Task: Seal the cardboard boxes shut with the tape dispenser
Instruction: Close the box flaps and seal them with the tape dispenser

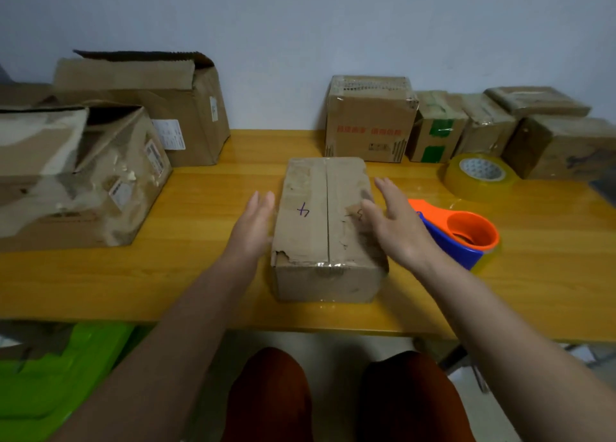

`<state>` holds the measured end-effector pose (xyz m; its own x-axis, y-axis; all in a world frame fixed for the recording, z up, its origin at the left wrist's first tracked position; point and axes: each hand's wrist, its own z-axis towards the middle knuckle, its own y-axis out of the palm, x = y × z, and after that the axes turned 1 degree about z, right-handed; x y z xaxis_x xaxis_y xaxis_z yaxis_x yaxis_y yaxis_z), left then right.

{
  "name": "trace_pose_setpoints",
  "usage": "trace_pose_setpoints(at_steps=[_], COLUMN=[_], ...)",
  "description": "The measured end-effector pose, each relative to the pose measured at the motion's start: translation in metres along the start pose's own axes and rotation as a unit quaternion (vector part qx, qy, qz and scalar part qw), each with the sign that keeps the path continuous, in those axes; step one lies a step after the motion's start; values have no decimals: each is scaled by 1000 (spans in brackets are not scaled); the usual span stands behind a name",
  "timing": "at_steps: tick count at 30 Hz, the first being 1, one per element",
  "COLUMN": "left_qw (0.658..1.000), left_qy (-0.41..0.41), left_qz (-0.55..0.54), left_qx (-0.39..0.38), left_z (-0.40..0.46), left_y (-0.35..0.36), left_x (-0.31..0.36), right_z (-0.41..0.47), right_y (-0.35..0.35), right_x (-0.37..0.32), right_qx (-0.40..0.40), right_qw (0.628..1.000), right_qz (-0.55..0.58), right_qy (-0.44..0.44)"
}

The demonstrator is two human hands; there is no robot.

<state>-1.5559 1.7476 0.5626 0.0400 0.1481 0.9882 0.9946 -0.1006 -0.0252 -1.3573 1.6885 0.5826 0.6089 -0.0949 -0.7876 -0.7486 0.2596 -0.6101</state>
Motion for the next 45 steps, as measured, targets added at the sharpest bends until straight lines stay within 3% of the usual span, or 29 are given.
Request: trace_pose_setpoints(at_steps=[5,8,11,14,17,21,24,26,27,30,31,33,36,38,42,45], left_qw=[997,992,969,877,757,674,606,617,656,861,890,909,912,914,925,939], left_qy=[55,67,77,223,416,434,425,412,398,294,276,257,208,188,151,136], left_qz=[53,106,233,412,499,598,671,669,639,411,360,321,281,247,192,169], left_qx=[-2,-5,12,102,64,-14,-23,-40,-53,-54,-40,-69,-214,-263,-291,-266], left_z=[-13,4,12,-6,-31,-45,-38,-36,-35,-34,-32,-30,-38,-48,-56,-53], left_y=[32,43,43,43,59,76,69,68,69,81,87,97,108,108,100,94], left_x=[-24,-8,-4,0,-11,-41,-47,-42,-37,1,19,59,100,111,112,106], right_z=[-18,1,7,-2,-9,-14,-14,-19,-22,-35,-40,-49,-59,-64,-69,-70], right_y=[26,20,6,-16,-35,-45,-56,-70,-79,-107,-115,-128,-136,-137,-135,-131], right_x=[11,8,16,39,69,91,100,104,104,97,93,84,72,66,61,56], right_qx=[38,39,13,96,181,137,122,135,130,69,43,0,-46,-70,-104,-126], right_qw=[993,994,999,994,949,897,914,962,981,996,994,988,984,983,978,975], right_qz=[-110,-101,-33,-35,-256,-409,-381,-236,-140,49,88,142,157,154,168,174], right_qy=[-26,-21,-38,-35,21,97,64,31,15,-36,-48,-65,-75,-77,-63,-52])
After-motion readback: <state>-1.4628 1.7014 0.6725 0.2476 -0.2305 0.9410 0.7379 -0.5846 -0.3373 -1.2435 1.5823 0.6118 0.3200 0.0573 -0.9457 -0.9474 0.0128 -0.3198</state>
